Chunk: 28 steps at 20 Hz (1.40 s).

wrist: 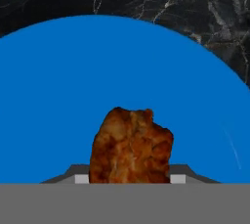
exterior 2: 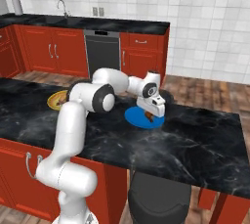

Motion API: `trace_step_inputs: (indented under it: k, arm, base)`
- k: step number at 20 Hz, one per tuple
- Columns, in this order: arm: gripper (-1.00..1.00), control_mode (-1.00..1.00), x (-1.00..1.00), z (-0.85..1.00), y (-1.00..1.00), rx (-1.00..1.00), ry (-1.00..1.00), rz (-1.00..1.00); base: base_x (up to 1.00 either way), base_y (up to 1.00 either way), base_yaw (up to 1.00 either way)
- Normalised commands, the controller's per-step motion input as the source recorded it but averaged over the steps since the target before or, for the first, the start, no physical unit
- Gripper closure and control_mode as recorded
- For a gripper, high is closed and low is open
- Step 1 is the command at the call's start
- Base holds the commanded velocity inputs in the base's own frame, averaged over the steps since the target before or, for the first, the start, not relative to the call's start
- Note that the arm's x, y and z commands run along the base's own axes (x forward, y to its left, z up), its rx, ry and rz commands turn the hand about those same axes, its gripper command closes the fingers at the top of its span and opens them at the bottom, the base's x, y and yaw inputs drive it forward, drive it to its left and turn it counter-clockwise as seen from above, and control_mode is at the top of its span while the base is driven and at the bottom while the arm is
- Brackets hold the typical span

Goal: Take the chicken drumsticks from the pan and place one on each plate on the dining counter.

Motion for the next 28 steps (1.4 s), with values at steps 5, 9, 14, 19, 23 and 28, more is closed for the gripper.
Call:
trace_step_inputs:
  k: [5,9,14,19,23,28]
  arm:
    - [1.00,-1.00,0.04,-0.46,0.22,-0.13,0.04,-0.04]
    - [1.00,-1.00,-0.33,-0.13,0.23,-0.03,-0.01,-0.05]
    - [-1.00,-1.00,-0.52,0.00,0.07,0.00,-0.17,-0.10]
    - [-1.00,-1.00,-0.20,0.16,0.21,-0.06,-0.43,-0.02]
    - [-1.00,-1.00,-0.31,0.72,0.38,-0.08,-0.38,0.02]
    - [-1.00,-1.00,-0.88,1.00,0.41,-0.10,-0.37,0.12]
  base:
    - [0.00,0.00,0.00]
    - [0.00,0.00,0.00]
    - [0.00,0.00,0.00]
    - [0.00,0.00,0.00]
    - [0.00,0.00,0.00]
    - [0.00,0.00,0.00]
